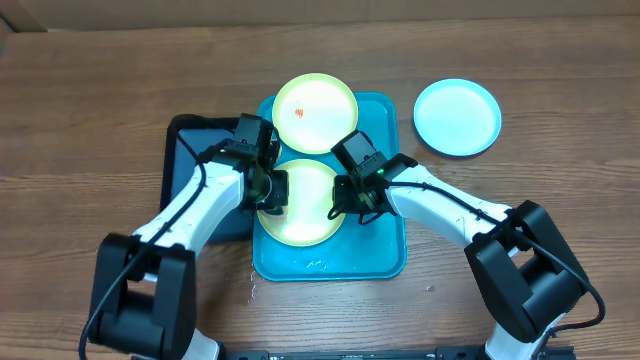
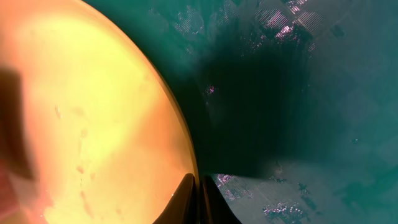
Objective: Clean dirty plates on tray and stack at the side
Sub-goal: 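Rub the sponge in circles across the yellow plate's surface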
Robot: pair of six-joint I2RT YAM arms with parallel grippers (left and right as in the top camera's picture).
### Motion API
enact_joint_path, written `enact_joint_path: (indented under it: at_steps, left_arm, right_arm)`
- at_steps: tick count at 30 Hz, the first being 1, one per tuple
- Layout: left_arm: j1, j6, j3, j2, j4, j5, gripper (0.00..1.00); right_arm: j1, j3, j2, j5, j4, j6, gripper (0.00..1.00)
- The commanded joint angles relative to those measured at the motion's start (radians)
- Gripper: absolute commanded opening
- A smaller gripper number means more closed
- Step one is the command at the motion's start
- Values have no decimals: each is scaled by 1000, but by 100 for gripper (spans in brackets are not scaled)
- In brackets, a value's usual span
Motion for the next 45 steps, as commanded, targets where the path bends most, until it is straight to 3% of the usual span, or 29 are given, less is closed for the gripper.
enact_joint_path:
  at_steps: [1, 17, 25, 29, 34, 45]
  left_arm:
    - [-10, -10, -6, 57, 5, 7, 4]
    - [-42, 21, 13, 187, 78, 477, 4]
    - [26, 20, 144, 103, 40, 507, 4]
    - [31, 20, 201, 18, -56, 447, 4]
    - [5, -10, 204, -75, -149, 243, 4]
    - [-66, -23, 167, -55, -226, -27, 4]
  right_arm:
    - [4, -8, -8, 7, 6, -6, 4]
    - [4, -8, -8, 6, 6, -6, 4]
    - [4, -8, -8, -5, -3, -6, 4]
    - [4, -8, -8, -28, -3, -3, 4]
    - [4, -8, -8, -27, -13, -3, 4]
    - [4, -8, -8, -27, -12, -3, 4]
